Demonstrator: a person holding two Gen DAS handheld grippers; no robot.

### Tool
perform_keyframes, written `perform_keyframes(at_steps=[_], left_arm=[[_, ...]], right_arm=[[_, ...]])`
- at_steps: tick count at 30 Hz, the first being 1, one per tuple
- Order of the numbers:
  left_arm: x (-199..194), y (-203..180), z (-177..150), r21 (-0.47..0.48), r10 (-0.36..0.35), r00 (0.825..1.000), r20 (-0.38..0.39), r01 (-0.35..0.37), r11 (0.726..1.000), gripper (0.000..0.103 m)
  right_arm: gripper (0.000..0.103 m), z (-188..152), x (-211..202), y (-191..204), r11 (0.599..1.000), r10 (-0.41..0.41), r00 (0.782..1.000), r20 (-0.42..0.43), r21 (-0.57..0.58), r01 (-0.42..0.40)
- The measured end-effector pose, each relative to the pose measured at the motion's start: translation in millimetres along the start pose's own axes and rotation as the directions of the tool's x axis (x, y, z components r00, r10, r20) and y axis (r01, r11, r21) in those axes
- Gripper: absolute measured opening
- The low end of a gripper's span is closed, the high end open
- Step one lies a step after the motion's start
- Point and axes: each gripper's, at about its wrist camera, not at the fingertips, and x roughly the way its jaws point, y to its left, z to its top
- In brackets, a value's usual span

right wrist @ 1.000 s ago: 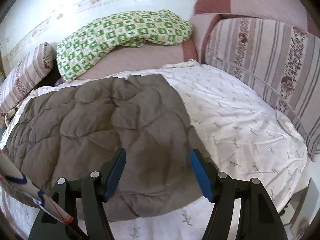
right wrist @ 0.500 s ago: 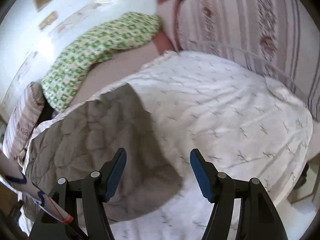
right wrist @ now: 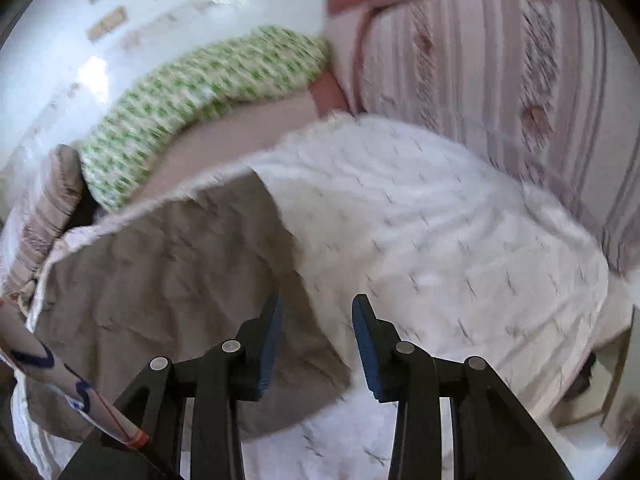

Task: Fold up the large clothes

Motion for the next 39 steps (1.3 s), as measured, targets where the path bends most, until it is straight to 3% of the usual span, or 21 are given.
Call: perform_keyframes(at_steps=[3, 8, 11, 14, 18, 20, 23, 24, 26, 29, 32, 33, 35, 37, 39], left_arm=[[6.5, -16.1, 27.2, 0.036, -0.044, 0.999, -0.026, 0.045, 0.998, 0.090], [30.7, -58.1, 74.6, 0.076, -0.079, 0.994, -0.073, 0.085, 0.993, 0.090], [52.1, -96.8, 93.4, 0.130, -0.100, 0.989, -0.107, 0.114, 0.985, 0.090], [79.8, -137.0, 96.8, 0.164, -0.131, 0.977, -0.169, 0.159, 0.974, 0.090], [123.4, -180.7, 89.1, 0.175, -0.185, 0.938, -0.292, 0.243, 0.954, 0.090], [141.8, -186.6, 89.6, 0.194, -0.139, 0.949, -0.283, 0.199, 0.961, 0.089], [167.2, -176.5, 96.9, 0.207, -0.112, 0.953, -0.283, 0.175, 0.963, 0.089], [174.9, -169.0, 100.3, 0.217, -0.081, 0.957, -0.280, 0.146, 0.965, 0.089], [187.8, -150.2, 104.1, 0.196, -0.060, 0.956, -0.287, 0.120, 0.973, 0.090], [205.9, -121.8, 105.2, 0.111, -0.085, 0.938, -0.336, 0.129, 0.985, 0.090], [207.2, -110.4, 104.1, 0.093, -0.071, 0.940, -0.332, 0.108, 0.990, 0.090], [202.8, -108.9, 105.3, 0.093, -0.061, 0.944, -0.325, 0.096, 0.991, 0.090], [188.2, -106.3, 108.4, 0.082, -0.067, 0.951, -0.303, 0.096, 0.992, 0.089], [165.5, -101.2, 110.4, 0.068, -0.084, 0.961, -0.265, 0.105, 0.992, 0.089], [131.4, -92.0, 106.6, 0.054, -0.122, 0.970, -0.209, 0.136, 0.989, 0.089]], right_arm=[[0.041, 18.5, 7.9, 27.3, 0.995, 0.083, 0.996, -0.031, -0.046, -0.084], [0.041, 44.7, 26.4, 80.0, 0.983, 0.116, 0.992, -0.043, -0.141, -0.121], [0.041, 58.0, 54.7, 118.5, 0.967, 0.143, 0.985, -0.098, -0.198, -0.160], [0.041, 59.7, 79.7, 162.5, 0.943, 0.204, 0.965, -0.163, -0.233, -0.239], [0.041, 56.6, 123.6, 221.9, 0.875, 0.292, 0.910, -0.294, -0.301, -0.378], [0.041, 55.1, 146.0, 233.6, 0.862, 0.283, 0.898, -0.338, -0.320, -0.392], [0.039, 62.3, 174.7, 226.0, 0.877, 0.192, 0.918, -0.347, -0.360, -0.319], [0.039, 68.9, 182.7, 213.5, 0.892, 0.144, 0.932, -0.332, -0.364, -0.268], [0.039, 82.7, 194.9, 185.4, 0.923, 0.103, 0.938, -0.331, -0.320, -0.214], [0.031, 97.9, 219.6, 138.9, 0.963, 0.071, 0.926, -0.371, -0.216, -0.160], [0.011, 101.5, 228.9, 105.6, 0.983, 0.059, 0.914, -0.401, -0.135, -0.123], [0.010, 102.5, 228.8, 98.5, 0.987, 0.064, 0.912, -0.404, -0.109, -0.118], [0.012, 105.2, 218.0, 91.0, 0.989, 0.092, 0.913, -0.396, -0.067, -0.128], [0.020, 106.9, 190.3, 92.6, 0.987, 0.105, 0.931, -0.350, -0.078, -0.141], [0.045, 102.0, 149.5, 94.7, 0.983, 0.120, 0.956, -0.267, -0.103, -0.152]])
